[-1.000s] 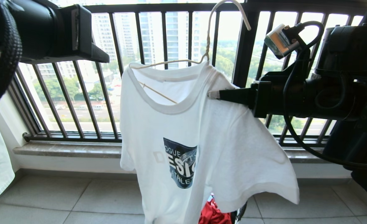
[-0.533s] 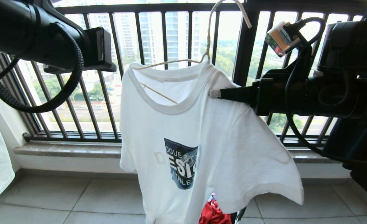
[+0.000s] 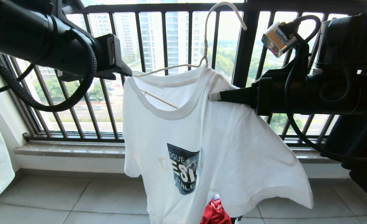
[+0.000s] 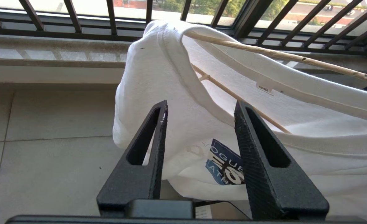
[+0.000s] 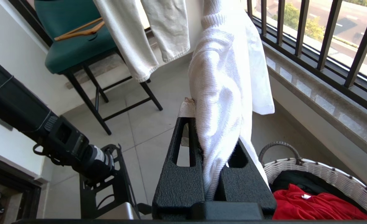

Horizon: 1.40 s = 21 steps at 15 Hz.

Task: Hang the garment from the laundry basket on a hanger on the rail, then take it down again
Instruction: Hang the clothes on the clothes rack

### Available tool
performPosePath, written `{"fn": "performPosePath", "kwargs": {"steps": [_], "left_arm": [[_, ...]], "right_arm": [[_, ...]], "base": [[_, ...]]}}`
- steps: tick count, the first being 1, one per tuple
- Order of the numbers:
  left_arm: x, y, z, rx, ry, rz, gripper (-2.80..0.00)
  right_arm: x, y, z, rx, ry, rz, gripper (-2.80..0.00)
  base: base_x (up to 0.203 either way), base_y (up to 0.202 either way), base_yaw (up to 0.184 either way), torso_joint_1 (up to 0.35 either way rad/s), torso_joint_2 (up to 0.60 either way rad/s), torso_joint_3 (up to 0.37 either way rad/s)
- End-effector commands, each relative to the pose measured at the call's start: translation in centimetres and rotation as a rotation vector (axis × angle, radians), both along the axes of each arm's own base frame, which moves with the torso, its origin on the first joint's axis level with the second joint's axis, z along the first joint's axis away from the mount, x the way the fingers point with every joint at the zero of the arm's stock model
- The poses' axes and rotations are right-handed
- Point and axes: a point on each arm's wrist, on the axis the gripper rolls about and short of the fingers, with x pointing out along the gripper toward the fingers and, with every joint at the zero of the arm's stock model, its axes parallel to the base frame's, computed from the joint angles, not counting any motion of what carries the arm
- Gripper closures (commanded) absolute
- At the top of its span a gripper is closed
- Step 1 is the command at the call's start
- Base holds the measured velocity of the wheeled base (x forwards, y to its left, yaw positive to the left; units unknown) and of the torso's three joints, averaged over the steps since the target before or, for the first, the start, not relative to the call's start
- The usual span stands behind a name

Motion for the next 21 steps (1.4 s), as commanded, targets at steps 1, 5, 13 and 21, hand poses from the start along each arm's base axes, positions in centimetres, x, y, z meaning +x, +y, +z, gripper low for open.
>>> {"fn": "performPosePath", "kwargs": {"steps": [1,5,13,21], "left_arm": [[1.1,-0.3,-0.8,0.007,0.028,0.015,-2.80],[2.3,-0.1,-1.3,0.011,0.042,0.047,-2.80],[3.0,0.3,-1.3,0.001,0.023,0.077,-2.80],[4.1,-0.1,-2.3,0.046,0.040,0.128,-2.80]], "right_arm": [[0.0,0.1,0.1,0.002,0.000,0.005,0.00],[0.0,0.1,0.1,0.002,-0.001,0.005,0.00],[0.0,0.1,0.1,0.002,-0.001,0.005,0.00],[0.0,0.0,0.2,0.004,-0.005,0.006,0.00]], "base": [[0.000,0.000,0.000,0.000,0.00,0.000],[0.000,0.000,0.000,0.000,0.00,0.000],[0.000,0.000,0.000,0.000,0.00,0.000],[0.000,0.000,0.000,0.000,0.00,0.000]]}}
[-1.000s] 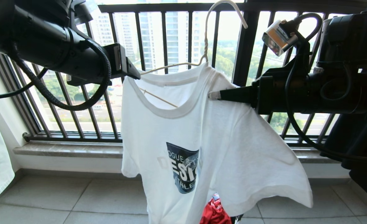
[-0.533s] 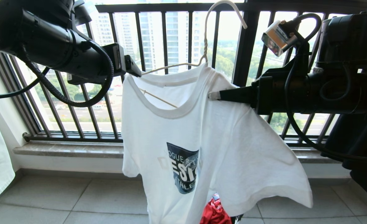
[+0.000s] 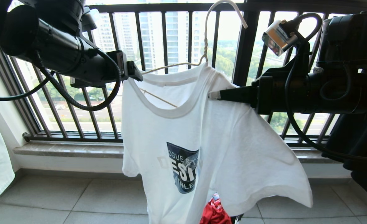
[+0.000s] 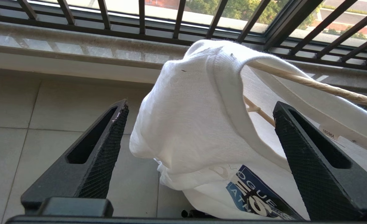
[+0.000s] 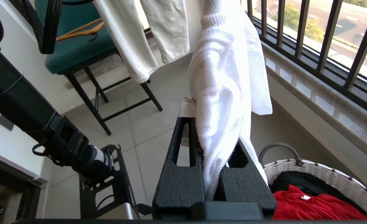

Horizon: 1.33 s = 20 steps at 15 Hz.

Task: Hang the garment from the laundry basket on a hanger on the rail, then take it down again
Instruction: Hang the clothes on the clothes rack

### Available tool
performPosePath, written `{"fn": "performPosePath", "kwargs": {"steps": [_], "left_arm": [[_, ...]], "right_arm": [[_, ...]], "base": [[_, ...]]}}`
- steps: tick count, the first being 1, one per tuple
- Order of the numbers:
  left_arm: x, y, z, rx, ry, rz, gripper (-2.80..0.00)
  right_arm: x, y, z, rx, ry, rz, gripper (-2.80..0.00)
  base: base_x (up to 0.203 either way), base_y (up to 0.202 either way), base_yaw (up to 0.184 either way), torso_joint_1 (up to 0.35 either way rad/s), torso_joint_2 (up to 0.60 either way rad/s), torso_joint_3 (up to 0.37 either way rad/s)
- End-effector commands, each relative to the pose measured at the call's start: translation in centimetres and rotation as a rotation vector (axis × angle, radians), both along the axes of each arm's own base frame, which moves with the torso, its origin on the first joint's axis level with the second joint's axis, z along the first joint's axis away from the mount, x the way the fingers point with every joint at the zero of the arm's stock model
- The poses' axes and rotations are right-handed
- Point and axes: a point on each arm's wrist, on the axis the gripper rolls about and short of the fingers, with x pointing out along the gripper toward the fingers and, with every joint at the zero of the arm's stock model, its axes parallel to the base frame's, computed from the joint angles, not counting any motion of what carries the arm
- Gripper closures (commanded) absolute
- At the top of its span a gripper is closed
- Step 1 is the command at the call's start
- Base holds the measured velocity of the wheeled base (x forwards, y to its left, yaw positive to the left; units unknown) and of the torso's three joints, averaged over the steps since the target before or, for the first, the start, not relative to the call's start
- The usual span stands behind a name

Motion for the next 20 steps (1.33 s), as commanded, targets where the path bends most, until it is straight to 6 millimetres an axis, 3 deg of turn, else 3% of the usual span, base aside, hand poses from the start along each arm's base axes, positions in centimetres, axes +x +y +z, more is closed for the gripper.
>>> {"fn": "performPosePath", "kwargs": {"steps": [1,20], "left_arm": [[0.38,-0.12,-0.39,0.021,0.008,0.030,-2.80],[0.92,0.10,-0.68,0.077,-0.007,0.117,-2.80]], "right_arm": [[-0.02,0.00,0.02,0.002,-0.001,0.004,0.00],[-0.10,-0.04,0.12,0.003,-0.005,0.006,0.00]], "base": [[0.000,0.000,0.000,0.000,0.00,0.000],[0.000,0.000,0.000,0.000,0.00,0.000]]}}
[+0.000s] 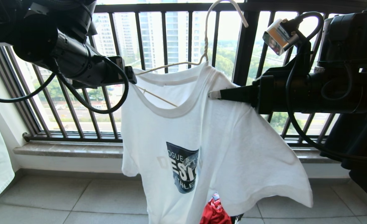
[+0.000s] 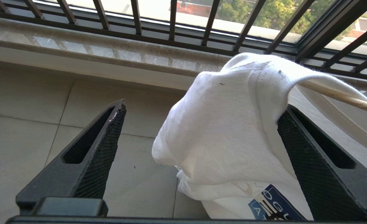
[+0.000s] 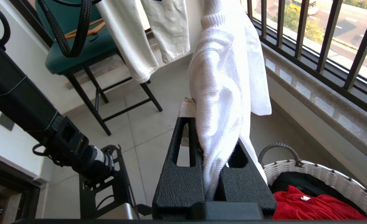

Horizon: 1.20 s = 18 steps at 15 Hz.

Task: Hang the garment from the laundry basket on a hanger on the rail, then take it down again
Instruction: Hang the clothes on the clothes rack

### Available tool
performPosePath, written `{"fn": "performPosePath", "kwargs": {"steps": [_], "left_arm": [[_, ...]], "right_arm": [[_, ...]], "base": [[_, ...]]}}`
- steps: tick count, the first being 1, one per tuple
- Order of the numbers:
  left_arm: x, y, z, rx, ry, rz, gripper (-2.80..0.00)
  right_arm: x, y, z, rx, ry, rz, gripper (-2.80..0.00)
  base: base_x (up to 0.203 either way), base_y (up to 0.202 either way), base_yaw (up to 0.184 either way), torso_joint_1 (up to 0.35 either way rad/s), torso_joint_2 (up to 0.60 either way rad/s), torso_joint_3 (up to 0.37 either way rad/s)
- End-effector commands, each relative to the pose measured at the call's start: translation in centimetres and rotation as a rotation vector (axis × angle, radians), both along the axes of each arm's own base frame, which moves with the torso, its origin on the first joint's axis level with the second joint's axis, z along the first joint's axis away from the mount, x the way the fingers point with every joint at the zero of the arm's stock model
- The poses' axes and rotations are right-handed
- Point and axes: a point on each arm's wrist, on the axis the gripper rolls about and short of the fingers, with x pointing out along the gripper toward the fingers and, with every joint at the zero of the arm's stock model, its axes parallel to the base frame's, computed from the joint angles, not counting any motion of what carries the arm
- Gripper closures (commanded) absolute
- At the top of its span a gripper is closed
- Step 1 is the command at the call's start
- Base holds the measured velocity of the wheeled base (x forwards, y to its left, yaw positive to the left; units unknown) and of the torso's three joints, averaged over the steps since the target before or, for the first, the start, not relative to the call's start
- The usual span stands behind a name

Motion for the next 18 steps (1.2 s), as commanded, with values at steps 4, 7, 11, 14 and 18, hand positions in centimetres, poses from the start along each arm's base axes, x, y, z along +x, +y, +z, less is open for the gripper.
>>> {"fn": "performPosePath", "kwargs": {"steps": [4,7,11,14,18], "left_arm": [[-0.1,0.1,0.0,0.001,0.001,0.005,-2.80],[0.1,0.0,0.0,0.000,0.001,0.004,-2.80],[1.0,-0.2,-0.2,0.005,-0.040,0.019,-2.80],[1.0,-0.2,-0.2,0.005,-0.039,0.019,-2.80],[1.1,-0.3,-0.3,0.008,-0.034,0.020,-2.80]], "right_arm": [[0.0,0.0,0.0,0.002,-0.001,0.003,0.00],[0.0,0.0,0.0,0.002,-0.001,0.004,0.00],[0.0,0.0,0.0,0.002,-0.001,0.004,0.00],[0.0,0.0,0.0,0.002,-0.001,0.004,0.00],[0.0,0.0,0.0,0.002,-0.001,0.004,0.00]], "base": [[0.000,0.000,0.000,0.000,0.00,0.000],[0.000,0.000,0.000,0.000,0.00,0.000],[0.000,0.000,0.000,0.000,0.00,0.000],[0.000,0.000,0.000,0.000,0.00,0.000],[0.000,0.000,0.000,0.000,0.00,0.000]]}}
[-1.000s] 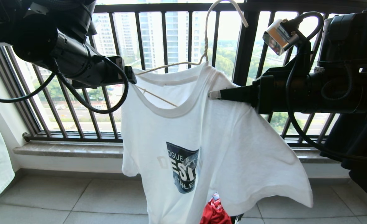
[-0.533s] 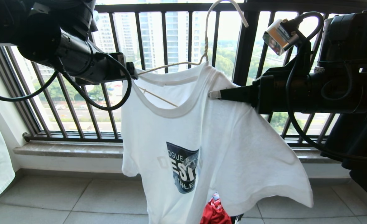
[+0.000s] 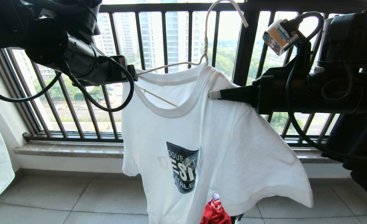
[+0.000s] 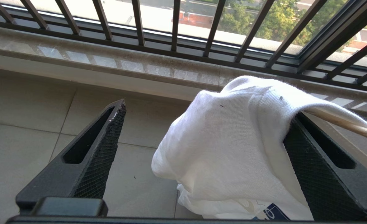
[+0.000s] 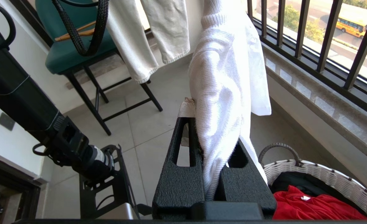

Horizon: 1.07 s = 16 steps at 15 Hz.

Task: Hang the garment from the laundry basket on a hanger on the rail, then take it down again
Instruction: Hang the clothes on the clothes rack

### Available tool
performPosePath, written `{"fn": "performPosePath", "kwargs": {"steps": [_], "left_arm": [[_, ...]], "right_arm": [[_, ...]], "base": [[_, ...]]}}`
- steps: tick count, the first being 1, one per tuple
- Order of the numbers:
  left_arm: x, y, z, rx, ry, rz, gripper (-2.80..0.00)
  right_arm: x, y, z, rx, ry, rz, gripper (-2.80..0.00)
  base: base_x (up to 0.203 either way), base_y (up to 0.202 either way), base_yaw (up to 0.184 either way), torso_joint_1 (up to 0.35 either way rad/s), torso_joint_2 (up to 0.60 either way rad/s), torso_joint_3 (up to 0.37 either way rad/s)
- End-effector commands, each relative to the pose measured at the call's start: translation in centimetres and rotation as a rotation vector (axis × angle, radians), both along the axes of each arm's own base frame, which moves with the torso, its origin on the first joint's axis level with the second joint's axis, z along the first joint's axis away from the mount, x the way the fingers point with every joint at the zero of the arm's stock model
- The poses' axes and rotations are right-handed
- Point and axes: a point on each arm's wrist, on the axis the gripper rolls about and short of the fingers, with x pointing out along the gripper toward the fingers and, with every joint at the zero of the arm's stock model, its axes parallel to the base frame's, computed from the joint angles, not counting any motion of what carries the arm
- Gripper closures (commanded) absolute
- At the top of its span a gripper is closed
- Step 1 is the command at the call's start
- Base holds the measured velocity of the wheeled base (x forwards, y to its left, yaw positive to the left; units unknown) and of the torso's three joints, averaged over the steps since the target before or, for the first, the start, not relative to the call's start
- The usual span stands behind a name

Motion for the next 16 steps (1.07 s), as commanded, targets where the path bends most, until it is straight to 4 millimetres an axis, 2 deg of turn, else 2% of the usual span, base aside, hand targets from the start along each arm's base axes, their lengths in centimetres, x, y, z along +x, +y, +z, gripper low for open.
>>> {"fn": "performPosePath", "kwargs": {"steps": [1,2,3,4,16], "left_arm": [[-0.03,0.04,-0.02,0.001,0.003,0.003,-2.80],[-0.05,0.06,0.00,0.001,0.002,0.004,-2.80],[-0.10,0.08,0.05,0.000,0.001,0.004,-0.66],[-0.15,0.06,0.08,0.000,0.000,0.003,0.00],[-0.91,0.47,0.87,-0.011,-0.024,0.003,0.00]], "right_arm": [[-0.02,0.00,0.05,0.002,-0.001,0.004,0.00],[-0.03,0.01,0.05,0.002,-0.001,0.004,0.00],[-0.03,0.01,0.05,0.002,-0.001,0.004,0.00],[-0.03,0.01,0.05,0.002,-0.001,0.004,0.00],[0.04,-0.01,0.04,0.002,-0.001,0.001,0.00]], "base": [[0.000,0.000,0.000,0.000,0.00,0.000],[0.000,0.000,0.000,0.000,0.00,0.000],[0.000,0.000,0.000,0.000,0.00,0.000],[0.000,0.000,0.000,0.000,0.00,0.000],[0.000,0.000,0.000,0.000,0.00,0.000]]}}
